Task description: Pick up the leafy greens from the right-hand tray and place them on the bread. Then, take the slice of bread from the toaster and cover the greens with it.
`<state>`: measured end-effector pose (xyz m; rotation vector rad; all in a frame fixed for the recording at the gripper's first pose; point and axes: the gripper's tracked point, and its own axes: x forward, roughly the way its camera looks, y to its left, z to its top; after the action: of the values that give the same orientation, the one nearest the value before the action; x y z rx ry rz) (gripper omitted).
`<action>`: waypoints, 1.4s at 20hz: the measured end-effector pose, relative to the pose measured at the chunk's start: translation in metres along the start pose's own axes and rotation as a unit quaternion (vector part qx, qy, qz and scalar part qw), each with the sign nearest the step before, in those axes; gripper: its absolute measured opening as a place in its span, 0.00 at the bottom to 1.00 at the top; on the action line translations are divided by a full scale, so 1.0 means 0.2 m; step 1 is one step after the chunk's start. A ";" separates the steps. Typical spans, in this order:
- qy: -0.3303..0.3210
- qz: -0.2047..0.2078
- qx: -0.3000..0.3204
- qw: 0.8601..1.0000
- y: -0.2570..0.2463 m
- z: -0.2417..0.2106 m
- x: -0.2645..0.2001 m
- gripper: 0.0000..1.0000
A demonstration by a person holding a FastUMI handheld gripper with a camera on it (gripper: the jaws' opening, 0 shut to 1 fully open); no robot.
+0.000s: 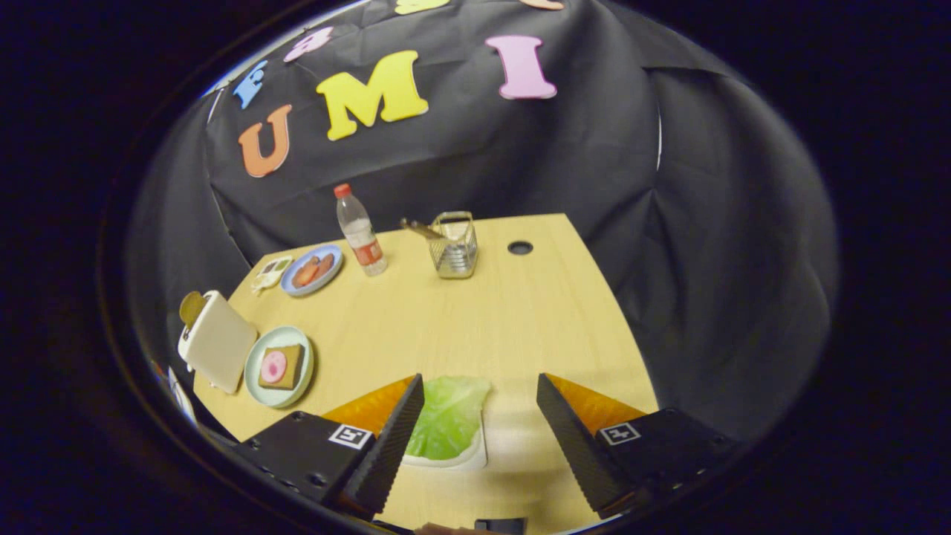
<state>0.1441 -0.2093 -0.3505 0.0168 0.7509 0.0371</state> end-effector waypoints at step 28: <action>0.095 -0.060 0.000 0.994 0.12 -0.18 0.46 0.01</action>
<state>0.1864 -0.1817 -0.4379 -0.0317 0.9421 -0.0772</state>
